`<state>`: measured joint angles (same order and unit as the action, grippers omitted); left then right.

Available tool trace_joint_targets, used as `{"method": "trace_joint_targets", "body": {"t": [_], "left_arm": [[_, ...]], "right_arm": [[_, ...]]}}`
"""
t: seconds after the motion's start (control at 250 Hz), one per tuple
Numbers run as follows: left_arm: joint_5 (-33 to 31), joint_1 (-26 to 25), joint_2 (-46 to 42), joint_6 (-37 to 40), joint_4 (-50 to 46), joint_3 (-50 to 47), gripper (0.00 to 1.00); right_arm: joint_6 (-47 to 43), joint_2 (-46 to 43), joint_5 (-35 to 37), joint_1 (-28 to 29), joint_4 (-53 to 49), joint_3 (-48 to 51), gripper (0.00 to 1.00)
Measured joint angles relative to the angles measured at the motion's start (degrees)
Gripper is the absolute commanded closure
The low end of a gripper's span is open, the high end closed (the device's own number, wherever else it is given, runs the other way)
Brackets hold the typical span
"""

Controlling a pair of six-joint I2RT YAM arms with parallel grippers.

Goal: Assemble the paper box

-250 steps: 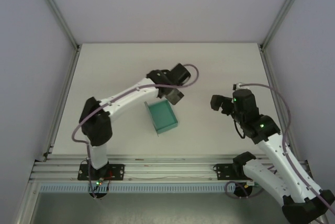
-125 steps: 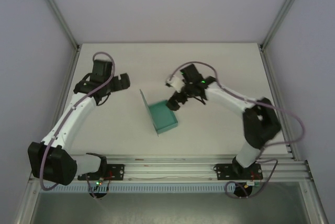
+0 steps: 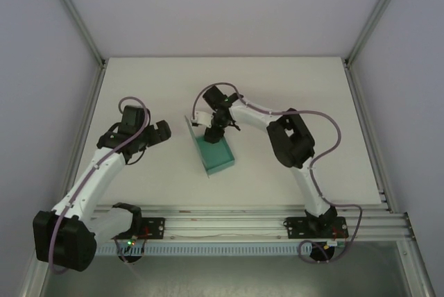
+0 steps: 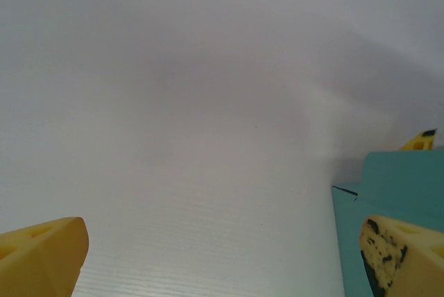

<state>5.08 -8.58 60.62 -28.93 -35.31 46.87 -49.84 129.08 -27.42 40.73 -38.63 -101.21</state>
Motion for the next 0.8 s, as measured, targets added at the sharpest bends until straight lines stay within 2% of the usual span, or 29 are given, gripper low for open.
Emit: {"method": "trace_joint_targets", "body": {"t": [0.112, 0.272, 0.34, 0.456, 0.6, 0.696, 0.799], "left_arm": [[-0.52, 0.00, -0.31, -0.02, -0.02, 0.00, 0.00], [-1.60, 0.00, -1.05, -0.17, -0.07, 0.11, 0.00], [-2.45, 0.00, -1.18, -0.44, -0.13, 0.39, 0.00], [-3.63, 0.02, -1.27, -1.11, -0.13, 0.87, 0.00], [-3.82, 0.02, -1.11, -1.27, 0.44, 0.87, 0.00], [-2.91, 0.02, -0.07, -1.03, 1.68, 0.98, 0.00], [0.00, 0.02, 1.46, 0.55, 3.63, 0.98, 0.00]], "right_arm": [[3.89, -3.10, 2.23, 0.07, 3.91, 5.51, 0.86], [17.38, -13.25, 11.32, 0.11, 12.59, 20.74, 0.87], [27.47, -18.08, 17.57, 0.13, 15.17, 26.56, 0.87], [52.41, -25.59, 31.23, 0.42, 13.94, 32.35, 0.87], [76.54, -31.80, 41.46, 3.04, 11.08, 37.22, 0.86], [86.23, -31.43, 44.02, 6.08, 8.98, 38.12, 0.84], [91.41, -29.03, 45.16, 7.96, 7.91, 38.10, 0.77]]}}
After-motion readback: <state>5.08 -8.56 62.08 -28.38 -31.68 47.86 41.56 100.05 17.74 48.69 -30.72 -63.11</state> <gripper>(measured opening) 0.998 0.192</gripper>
